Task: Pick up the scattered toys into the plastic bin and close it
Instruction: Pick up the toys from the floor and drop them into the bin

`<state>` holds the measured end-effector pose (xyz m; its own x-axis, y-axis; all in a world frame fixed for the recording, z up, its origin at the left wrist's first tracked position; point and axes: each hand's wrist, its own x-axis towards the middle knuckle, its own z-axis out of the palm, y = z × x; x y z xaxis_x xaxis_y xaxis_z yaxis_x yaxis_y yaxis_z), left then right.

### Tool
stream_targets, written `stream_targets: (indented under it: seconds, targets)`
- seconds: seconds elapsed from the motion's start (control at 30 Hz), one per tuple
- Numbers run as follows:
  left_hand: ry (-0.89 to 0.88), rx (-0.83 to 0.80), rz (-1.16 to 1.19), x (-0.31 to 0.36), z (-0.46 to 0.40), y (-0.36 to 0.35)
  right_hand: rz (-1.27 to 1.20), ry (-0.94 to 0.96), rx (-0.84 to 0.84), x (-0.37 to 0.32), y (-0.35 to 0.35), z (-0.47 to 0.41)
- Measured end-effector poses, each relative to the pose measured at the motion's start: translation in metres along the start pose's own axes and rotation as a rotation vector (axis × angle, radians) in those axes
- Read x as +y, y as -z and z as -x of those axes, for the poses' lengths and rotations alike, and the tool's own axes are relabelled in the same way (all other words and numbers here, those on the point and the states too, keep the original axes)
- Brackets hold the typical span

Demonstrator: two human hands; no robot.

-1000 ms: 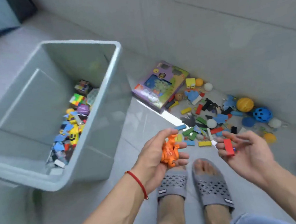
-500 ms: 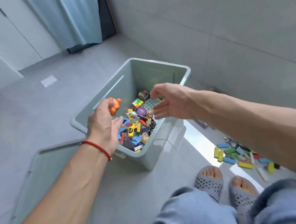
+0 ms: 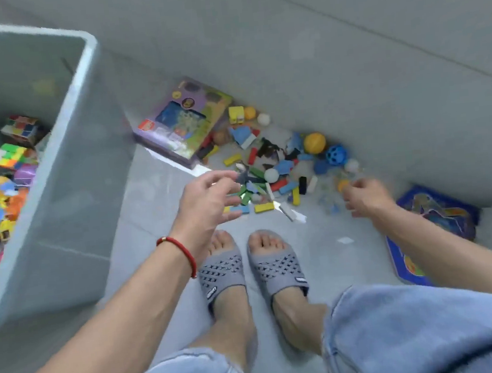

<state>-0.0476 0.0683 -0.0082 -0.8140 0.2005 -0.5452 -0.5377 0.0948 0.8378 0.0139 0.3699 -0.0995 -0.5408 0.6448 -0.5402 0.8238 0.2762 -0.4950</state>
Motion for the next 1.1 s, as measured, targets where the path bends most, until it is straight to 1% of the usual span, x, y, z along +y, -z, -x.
stream_targets:
  seconds: [0.07,0.17,0.27,0.3,0.37,0.43,0.53,0.57,0.63,0.67,0.7,0.73,0.77,0.8,0.87,0.9,0.93,0.97,1.03,1.1]
  targets:
    - [0.051,-0.047,-0.082,-0.021,-0.027,-0.026,0.183,-0.013,0.035,0.047,0.0,-0.016]
    - [0.126,-0.076,-0.134,-0.051,-0.06,-0.054,0.389,0.114,0.042,0.081,-0.013,-0.029]
    - [0.174,-0.11,-0.181,-0.076,-0.081,-0.074,0.47,0.293,0.12,0.086,-0.037,-0.054]
    - [0.183,-0.13,-0.203,-0.082,-0.086,-0.079,0.48,0.315,0.147,0.084,-0.045,-0.063]
    - [0.192,-0.167,-0.235,-0.091,-0.095,-0.087,0.459,0.301,0.192,0.078,-0.06,-0.073]
    - [0.203,-0.19,-0.247,-0.098,-0.101,-0.093,0.382,0.309,0.202,0.079,-0.07,-0.081]
    - [0.186,-0.232,-0.274,-0.101,-0.104,-0.104,0.135,0.267,0.088,0.074,-0.06,-0.08]
    - [0.18,-0.235,-0.272,-0.104,-0.105,-0.106,-0.005,0.254,0.01,0.068,-0.054,-0.072]
    - [0.212,-0.269,-0.197,-0.106,-0.108,-0.113,-0.353,0.237,-0.198,0.048,-0.045,-0.048]
    - [0.259,-0.314,-0.132,-0.106,-0.109,-0.117,-0.498,0.24,-0.315,0.037,-0.042,-0.034]
    - [0.315,-0.362,-0.048,-0.106,-0.108,-0.121,-0.57,0.258,-0.404,0.03,-0.042,-0.023]
    - [0.351,-0.394,0.032,-0.107,-0.106,-0.125,-0.54,0.298,-0.434,0.026,-0.044,-0.015]
    - [0.367,-0.389,0.09,-0.108,-0.104,-0.128,-0.42,0.361,-0.383,0.027,-0.045,-0.013]
    - [0.377,-0.357,0.126,-0.109,-0.102,-0.13,-0.257,0.431,-0.246,0.03,-0.044,-0.018]
    - [0.394,-0.304,0.159,-0.113,-0.099,-0.131,-0.013,0.517,0.138,0.041,-0.036,-0.044]
    - [0.405,-0.3,0.156,-0.115,-0.098,-0.129,0.096,0.534,0.287,0.045,-0.031,-0.058]
    - [0.416,-0.304,0.148,-0.116,-0.098,-0.128,0.224,0.525,0.368,0.05,-0.027,-0.073]
    - [0.429,-0.299,0.144,-0.116,-0.098,-0.126,0.353,0.491,0.385,0.055,-0.026,-0.088]
    - [0.448,-0.274,0.167,-0.117,-0.097,-0.122,0.546,0.453,0.349,0.065,-0.031,-0.11]
    - [0.465,-0.256,0.206,-0.118,-0.097,-0.12,0.617,0.457,0.322,0.073,-0.036,-0.122]
